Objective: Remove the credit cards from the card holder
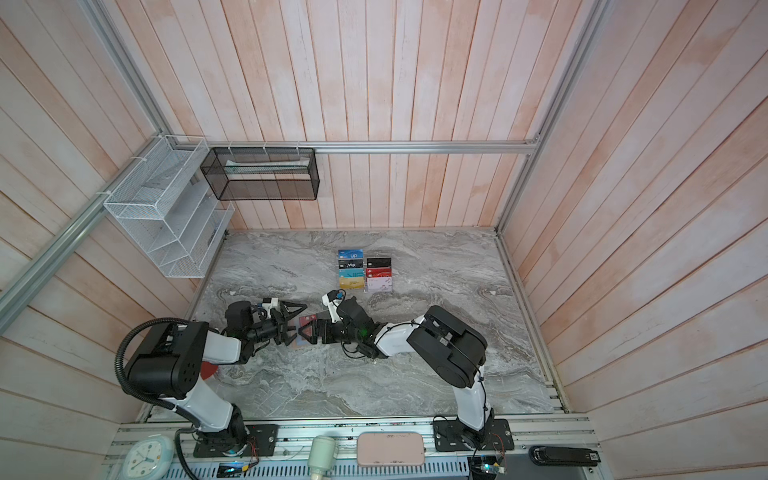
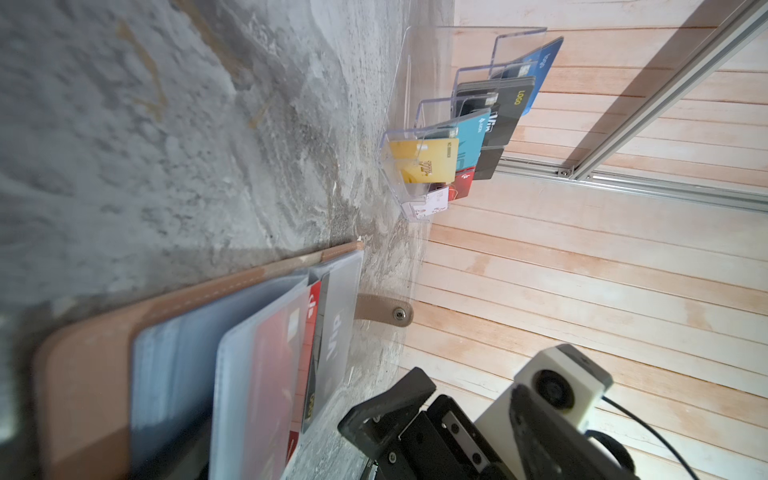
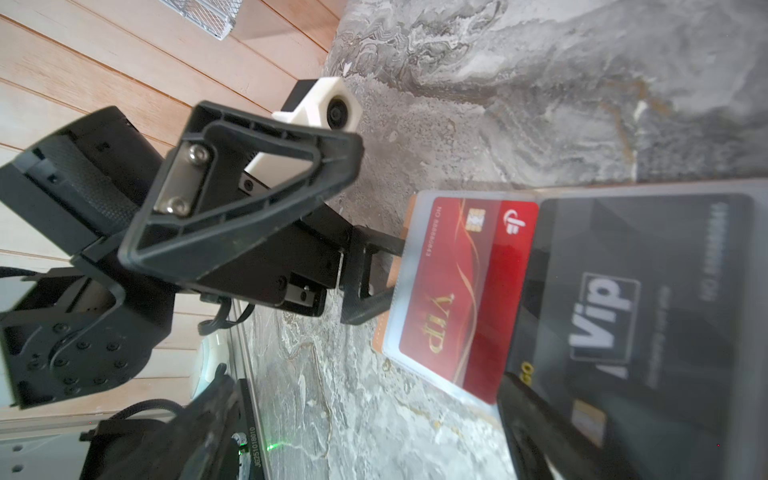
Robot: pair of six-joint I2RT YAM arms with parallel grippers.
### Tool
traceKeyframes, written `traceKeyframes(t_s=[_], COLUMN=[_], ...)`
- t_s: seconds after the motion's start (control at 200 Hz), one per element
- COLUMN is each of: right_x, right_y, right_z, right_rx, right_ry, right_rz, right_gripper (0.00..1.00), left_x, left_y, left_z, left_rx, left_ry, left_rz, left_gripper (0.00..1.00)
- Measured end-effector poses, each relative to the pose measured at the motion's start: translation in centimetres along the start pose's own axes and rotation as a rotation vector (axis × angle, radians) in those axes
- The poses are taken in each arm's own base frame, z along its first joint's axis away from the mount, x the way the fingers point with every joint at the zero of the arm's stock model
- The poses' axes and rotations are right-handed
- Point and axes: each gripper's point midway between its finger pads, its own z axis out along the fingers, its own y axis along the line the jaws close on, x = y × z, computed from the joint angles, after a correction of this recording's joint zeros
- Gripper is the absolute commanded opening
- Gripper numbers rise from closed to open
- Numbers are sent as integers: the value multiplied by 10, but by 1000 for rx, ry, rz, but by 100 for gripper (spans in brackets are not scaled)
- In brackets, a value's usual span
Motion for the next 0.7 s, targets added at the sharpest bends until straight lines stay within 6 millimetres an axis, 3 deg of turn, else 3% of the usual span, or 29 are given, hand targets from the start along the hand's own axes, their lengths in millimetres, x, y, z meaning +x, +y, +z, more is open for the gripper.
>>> traceKeyframes(t_s=[0.25, 0.51, 0.7], right_x=[-15, -30, -59], right_y=[-31, -19, -13], right_z=[-24, -27, -23], right_rx=[65, 53, 21], right_ry=[-38, -41, -73], right_rz=[21, -39, -59], right_gripper=[98, 98, 98], left_x=[-9, -29, -24], left_y=[-3, -21, -11], left_z=[2, -19, -25], left_rx=[-37, -118, -146], left_ry=[-7, -99, -107], left_rz=[-8, 71, 55], left_gripper=[100, 100, 100])
